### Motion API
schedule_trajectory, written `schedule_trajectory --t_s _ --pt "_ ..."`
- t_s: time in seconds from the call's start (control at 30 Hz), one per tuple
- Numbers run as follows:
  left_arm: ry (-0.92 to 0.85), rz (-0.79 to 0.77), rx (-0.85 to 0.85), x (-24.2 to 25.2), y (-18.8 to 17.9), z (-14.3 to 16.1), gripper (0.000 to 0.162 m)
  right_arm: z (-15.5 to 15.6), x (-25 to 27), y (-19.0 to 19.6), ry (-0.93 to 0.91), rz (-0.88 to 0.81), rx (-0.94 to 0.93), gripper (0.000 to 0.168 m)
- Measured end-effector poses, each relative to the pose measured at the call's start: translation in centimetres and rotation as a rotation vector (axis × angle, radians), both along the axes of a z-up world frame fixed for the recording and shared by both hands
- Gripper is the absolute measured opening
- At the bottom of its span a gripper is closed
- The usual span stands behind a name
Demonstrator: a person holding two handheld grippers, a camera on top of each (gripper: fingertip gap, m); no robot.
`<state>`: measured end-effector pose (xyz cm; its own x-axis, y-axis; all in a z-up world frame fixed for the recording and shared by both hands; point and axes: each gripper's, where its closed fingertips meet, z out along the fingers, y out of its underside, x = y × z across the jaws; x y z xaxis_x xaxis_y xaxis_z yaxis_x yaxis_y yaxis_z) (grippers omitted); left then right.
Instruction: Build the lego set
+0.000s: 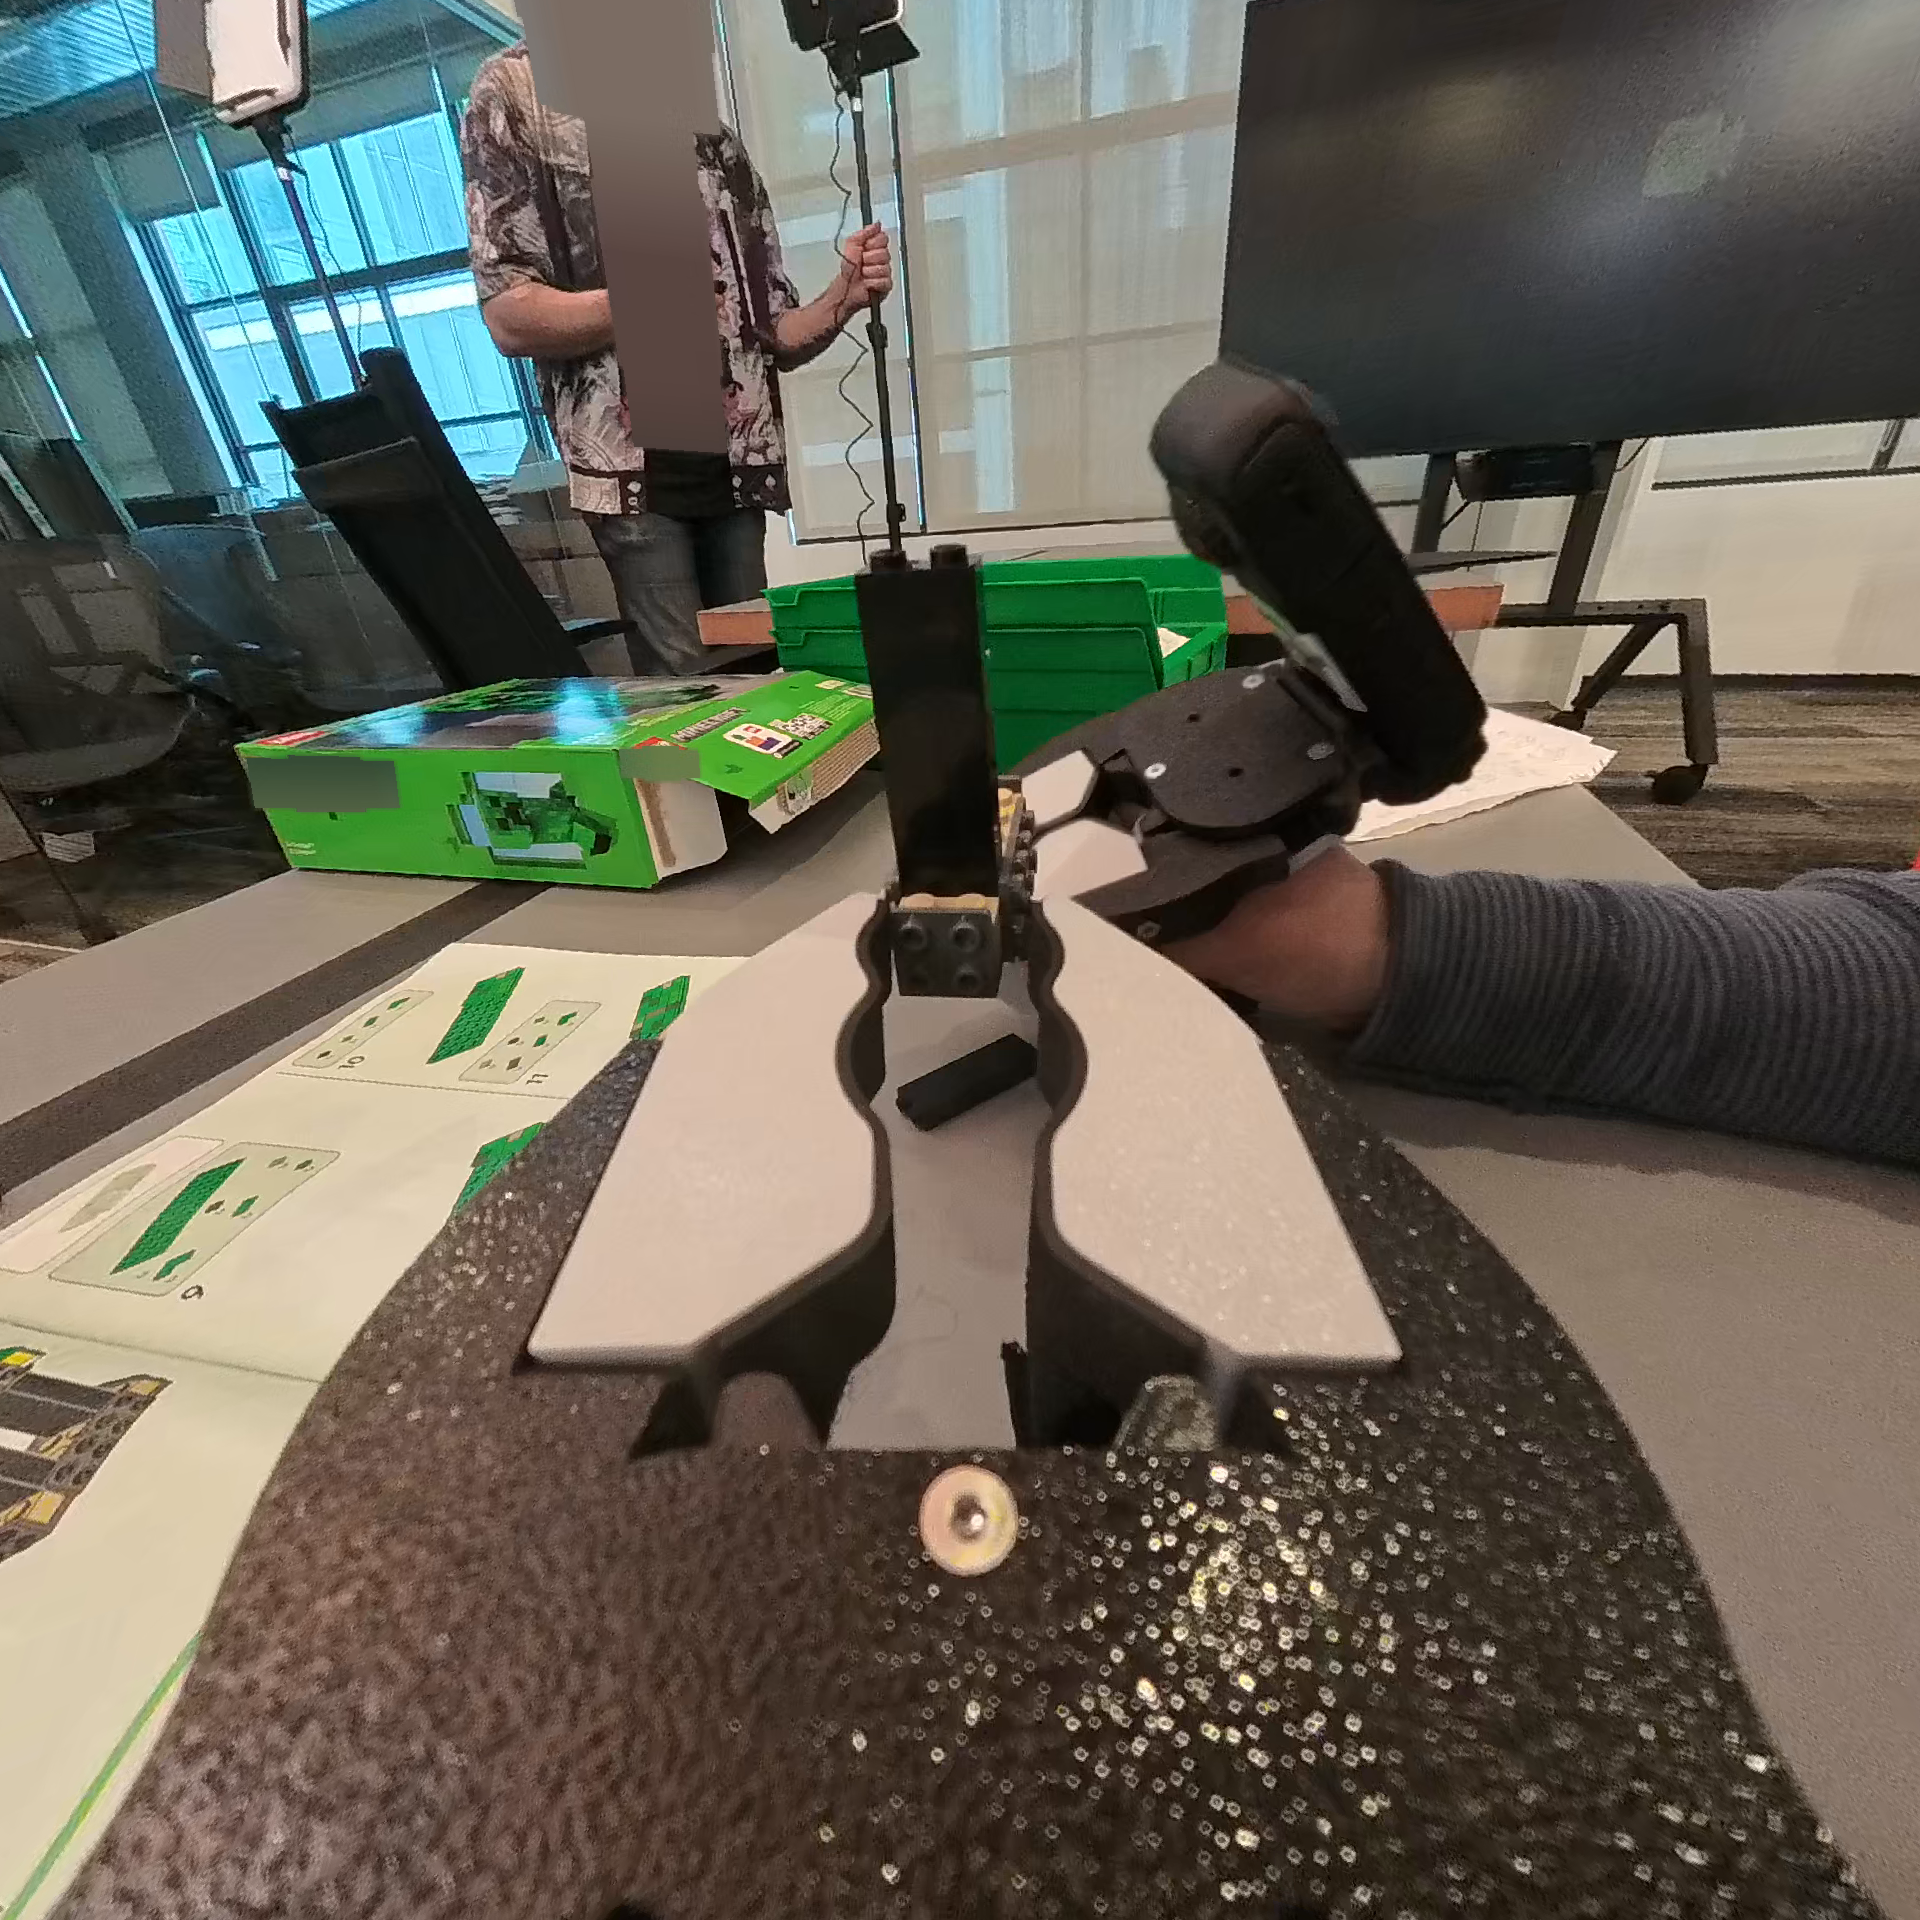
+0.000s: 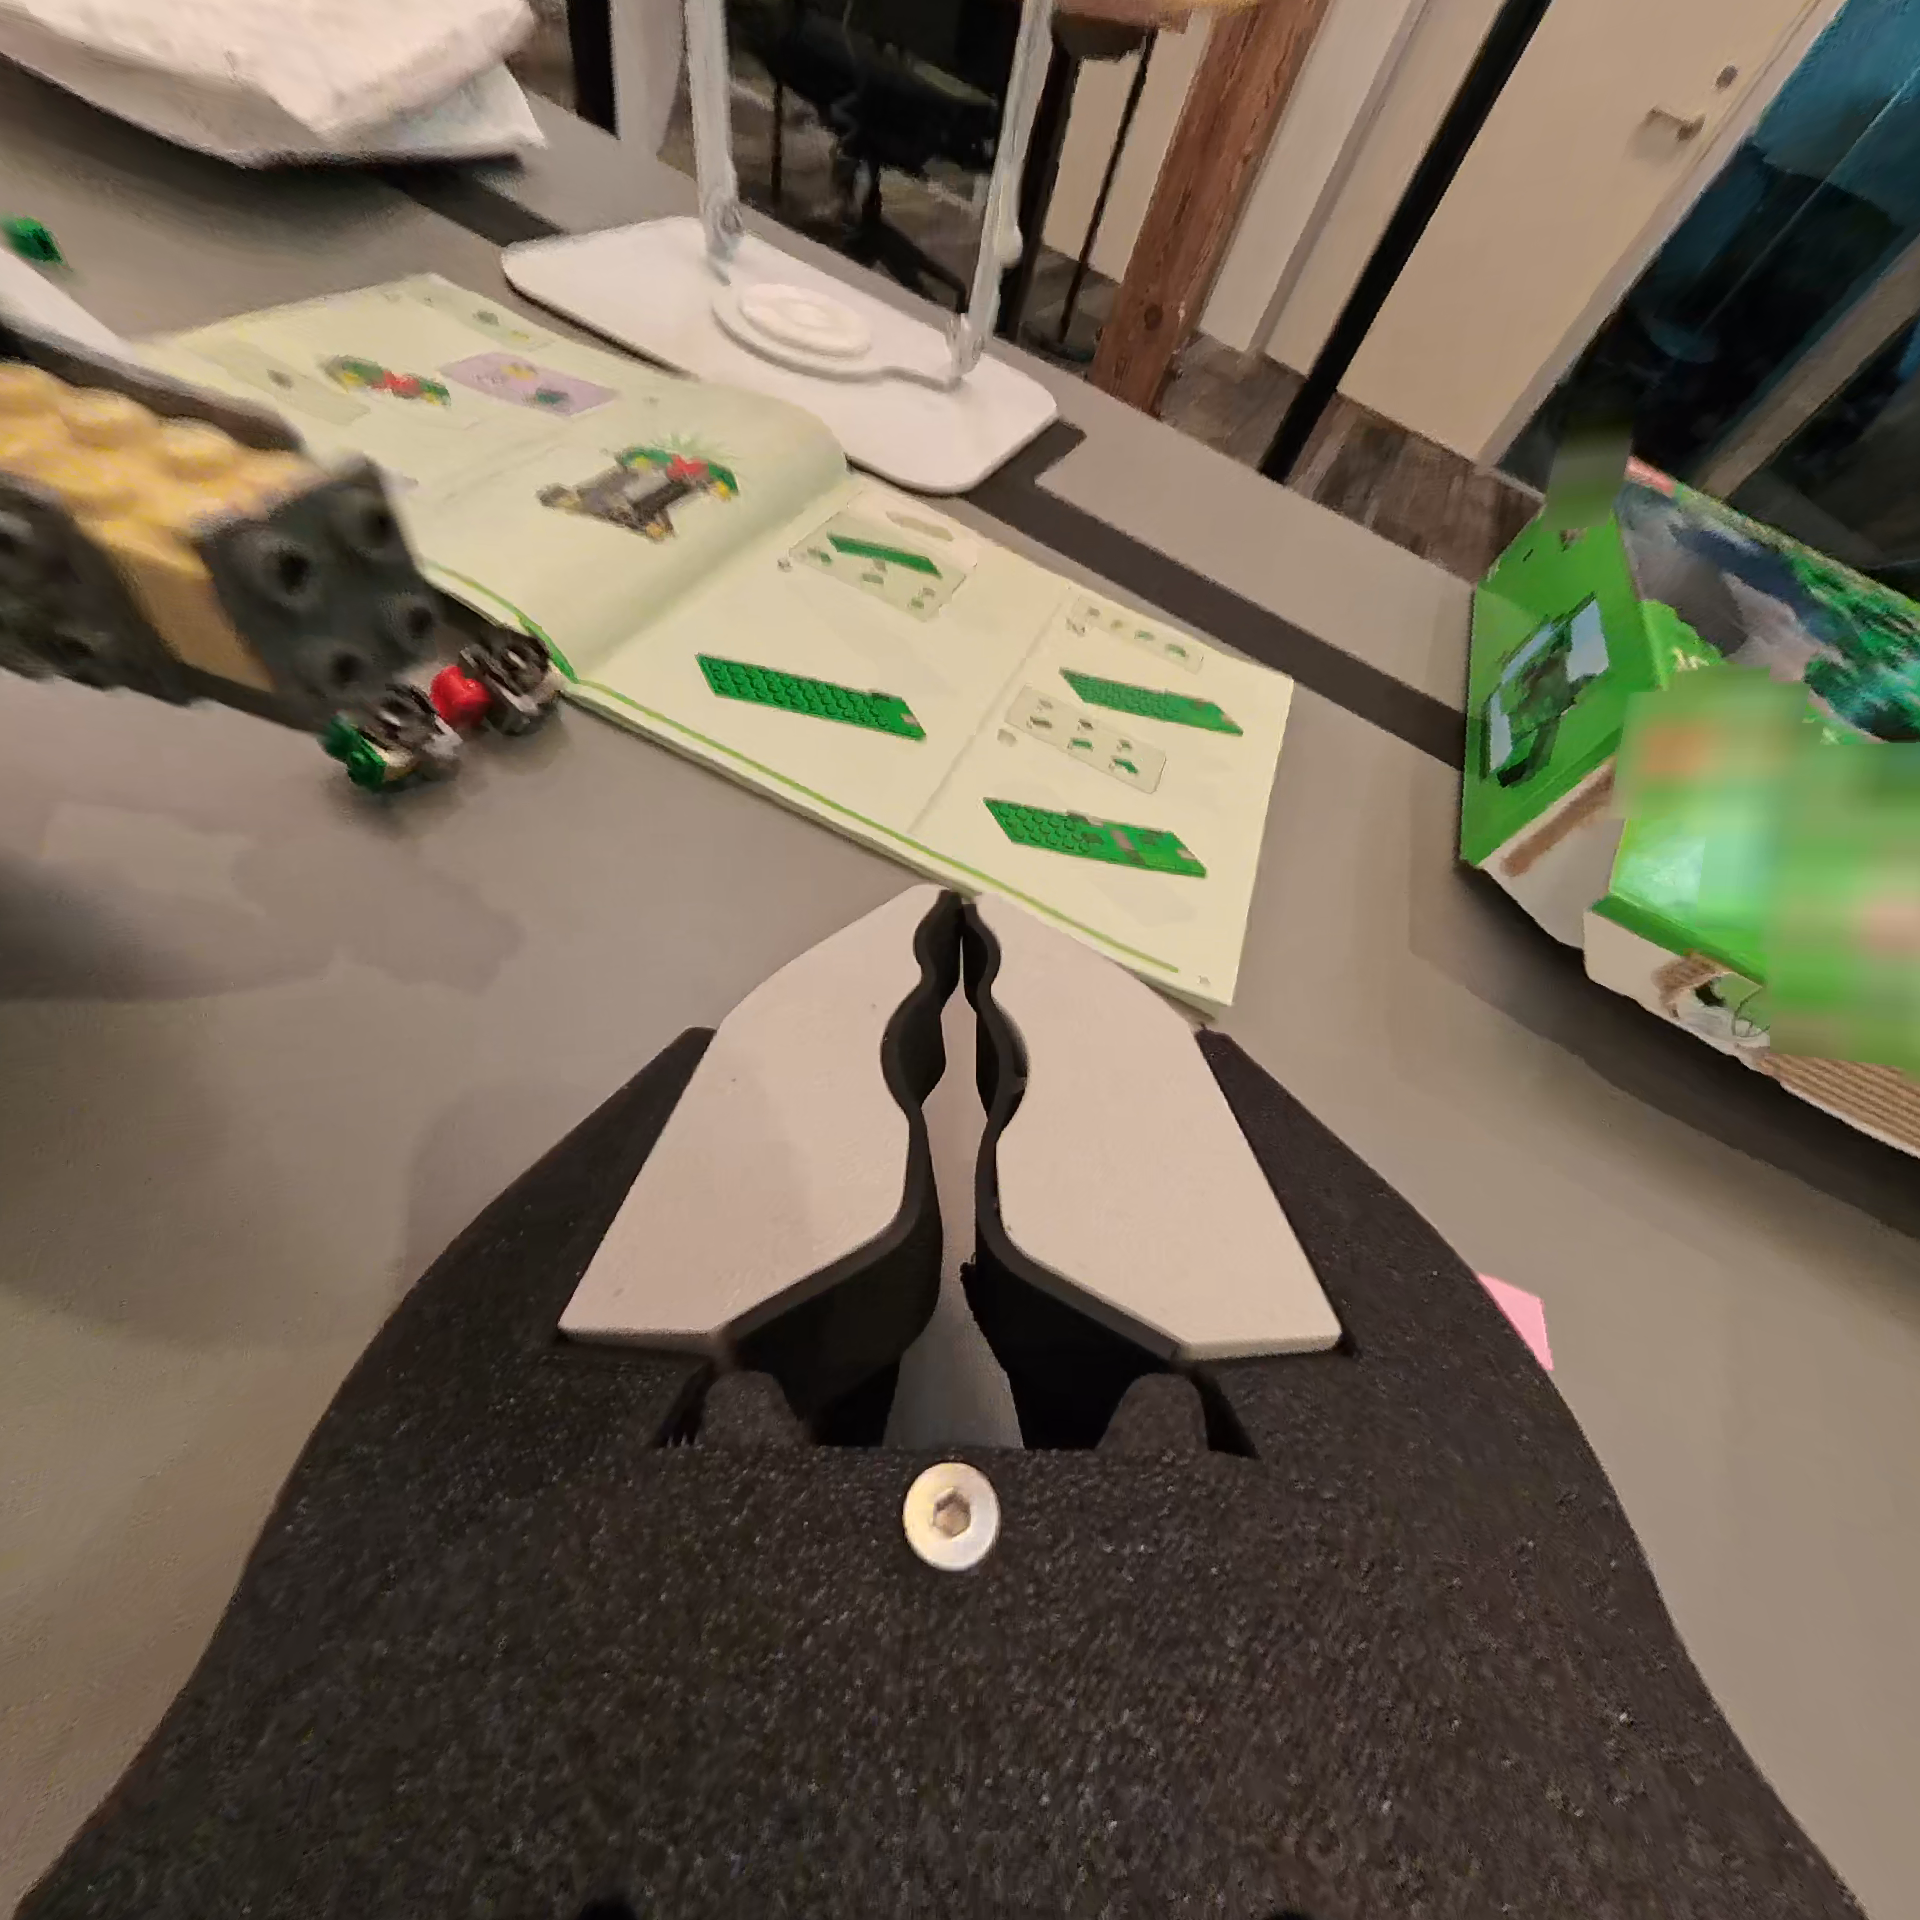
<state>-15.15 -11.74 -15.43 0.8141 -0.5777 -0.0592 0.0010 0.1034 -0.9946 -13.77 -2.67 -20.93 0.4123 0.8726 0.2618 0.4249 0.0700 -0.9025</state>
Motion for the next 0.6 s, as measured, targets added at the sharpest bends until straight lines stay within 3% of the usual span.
schedule_trajectory --t_s 0.1,0.27,0.37,0.6 --pt "-0.014 0.004 0.0 -0.2 0.0 0.1 0.024 1.2 -1.5 -2.4 0.084 0.14 -0.074 0.0" --pt "-0.005 0.001 0.002 -0.1 0.0 0.0 0.024 0.6 -2.5 -4.4 0.035 0.259 -0.098 0.0" --pt "0.0 -0.001 0.002 0.0 0.0 0.0 0.024 0.7 -1.8 -3.2 0.023 0.191 -0.063 0.0" --pt "-0.013 -0.003 -0.002 -0.1 0.0 0.1 0.024 0.5 2.5 2.4 -0.099 -0.165 0.124 0.0"
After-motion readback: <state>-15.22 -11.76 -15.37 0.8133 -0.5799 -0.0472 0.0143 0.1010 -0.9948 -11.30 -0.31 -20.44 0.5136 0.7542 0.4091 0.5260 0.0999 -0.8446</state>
